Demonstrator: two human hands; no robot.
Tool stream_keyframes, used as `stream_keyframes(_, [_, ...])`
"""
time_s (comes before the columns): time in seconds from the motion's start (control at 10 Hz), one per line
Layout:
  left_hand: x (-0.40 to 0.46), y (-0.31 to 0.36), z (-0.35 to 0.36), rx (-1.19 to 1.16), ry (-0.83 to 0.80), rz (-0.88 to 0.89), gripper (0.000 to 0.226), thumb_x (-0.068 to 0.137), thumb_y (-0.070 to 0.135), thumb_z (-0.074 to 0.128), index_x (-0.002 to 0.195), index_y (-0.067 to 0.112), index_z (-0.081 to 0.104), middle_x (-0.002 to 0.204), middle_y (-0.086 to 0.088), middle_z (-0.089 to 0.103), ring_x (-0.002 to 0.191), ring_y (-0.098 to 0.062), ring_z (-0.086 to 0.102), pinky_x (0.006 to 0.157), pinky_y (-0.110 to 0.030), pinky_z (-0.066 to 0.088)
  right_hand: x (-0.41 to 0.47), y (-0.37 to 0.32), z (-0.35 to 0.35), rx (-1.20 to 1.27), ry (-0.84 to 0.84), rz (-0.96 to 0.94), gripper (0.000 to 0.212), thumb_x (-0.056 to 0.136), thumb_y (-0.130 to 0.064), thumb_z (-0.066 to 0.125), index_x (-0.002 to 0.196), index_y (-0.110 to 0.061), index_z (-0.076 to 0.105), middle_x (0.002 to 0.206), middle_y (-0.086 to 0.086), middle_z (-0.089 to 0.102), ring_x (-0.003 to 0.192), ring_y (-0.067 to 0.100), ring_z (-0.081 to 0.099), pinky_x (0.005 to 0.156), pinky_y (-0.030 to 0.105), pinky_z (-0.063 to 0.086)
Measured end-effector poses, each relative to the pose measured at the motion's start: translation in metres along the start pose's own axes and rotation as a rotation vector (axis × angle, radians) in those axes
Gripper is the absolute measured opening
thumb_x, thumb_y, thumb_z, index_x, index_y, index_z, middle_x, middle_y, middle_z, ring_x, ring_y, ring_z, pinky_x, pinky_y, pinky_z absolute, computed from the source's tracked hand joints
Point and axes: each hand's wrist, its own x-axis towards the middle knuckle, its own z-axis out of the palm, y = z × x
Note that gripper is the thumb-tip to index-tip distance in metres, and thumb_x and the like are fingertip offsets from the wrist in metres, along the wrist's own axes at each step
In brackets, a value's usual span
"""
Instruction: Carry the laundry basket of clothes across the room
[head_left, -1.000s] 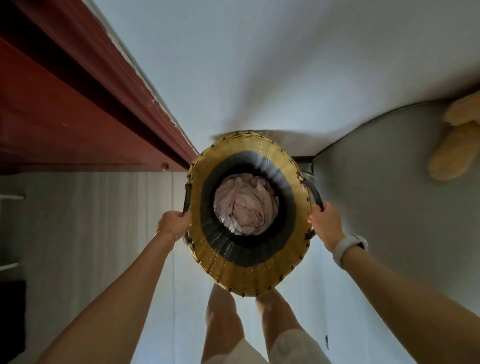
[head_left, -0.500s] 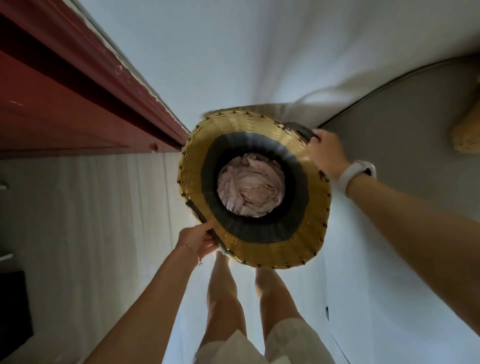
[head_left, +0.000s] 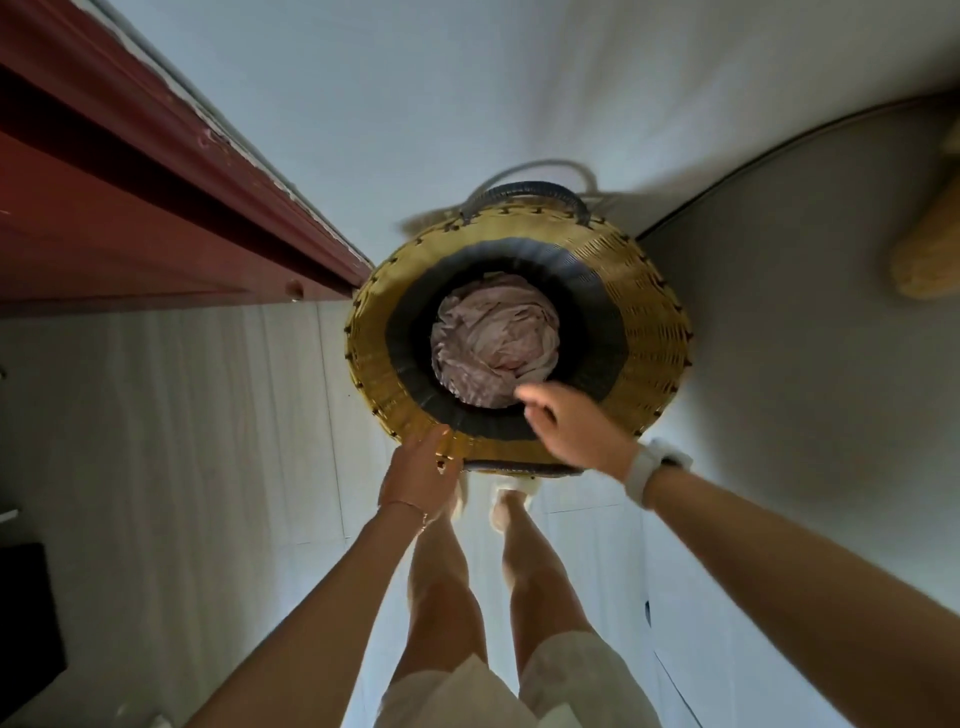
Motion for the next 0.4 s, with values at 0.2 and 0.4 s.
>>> stream_keyframes(0.2, [0.001,0.003,0.024,0.262,-0.269,0.129,0.038,0.094,0.027,0.042,0.131,0.023,0.043,0.143,-0.003,0.046,0.130,-0.025,0.043,0.107,-0.038,0.040,-0.037,0.030,0.056,-0.281,-0.087,0.034,0.029,0.094,-0.032,0.037,0.104,-0.010,0.054,0.096,0.010,0.061,0.079,0.017,0.047,0.073,0.026,0.036])
stream_keyframes(0.4, [0.000,0.018,0.037,0.301,-0.081,0.232,0.031,0.093,0.030,0.045,0.120,0.017,0.053,0.128,-0.004,0.059,0.116,-0.025,0.056,0.096,-0.035,0.047,-0.038,0.034,0.043,-0.221,0.028,0.019,0.031,0.094,-0.030,0.038,0.111,-0.014,0.058,0.113,0.007,0.064,0.101,0.021,0.058,0.092,0.028,0.045])
